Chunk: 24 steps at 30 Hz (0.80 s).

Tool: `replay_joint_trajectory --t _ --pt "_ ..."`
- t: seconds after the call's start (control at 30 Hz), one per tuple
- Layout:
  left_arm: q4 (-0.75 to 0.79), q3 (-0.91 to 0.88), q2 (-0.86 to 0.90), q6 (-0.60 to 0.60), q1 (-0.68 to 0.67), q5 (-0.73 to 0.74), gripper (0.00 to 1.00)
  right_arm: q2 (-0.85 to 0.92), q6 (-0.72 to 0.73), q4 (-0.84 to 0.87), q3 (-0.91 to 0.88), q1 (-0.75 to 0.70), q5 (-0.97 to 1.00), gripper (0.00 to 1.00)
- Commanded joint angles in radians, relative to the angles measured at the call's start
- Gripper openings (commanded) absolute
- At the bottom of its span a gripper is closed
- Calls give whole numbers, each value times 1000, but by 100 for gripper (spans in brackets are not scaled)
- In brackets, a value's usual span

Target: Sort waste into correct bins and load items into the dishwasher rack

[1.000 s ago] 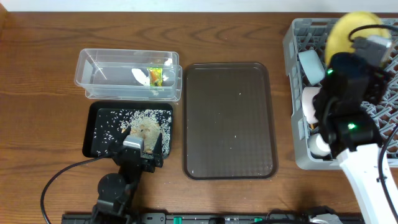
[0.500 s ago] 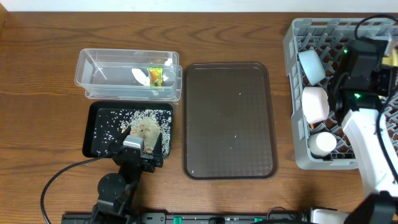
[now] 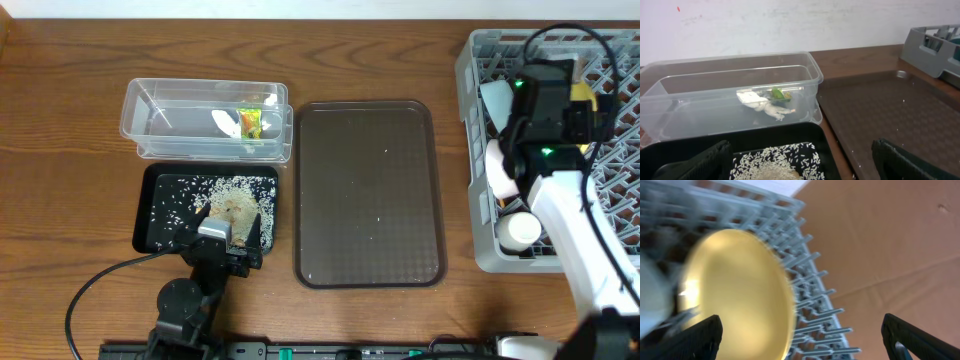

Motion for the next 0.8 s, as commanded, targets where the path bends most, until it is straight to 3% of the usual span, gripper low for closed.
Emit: replay_joint_trajectory --t 0.0,0.17,0.57,0.77 --pt "-9 -27 -7 17 4 -16 91 -132 121 -75 0 74 -140 99" --pt "-9 -27 -7 17 4 -16 91 -333 309 -270 2 179 -428 99" --pt "-9 -27 -7 17 4 -16 91 -701 317 -382 2 295 -1104 99" --pt "-9 -27 -7 17 4 -16 91 -756 317 -500 2 295 -1151 99"
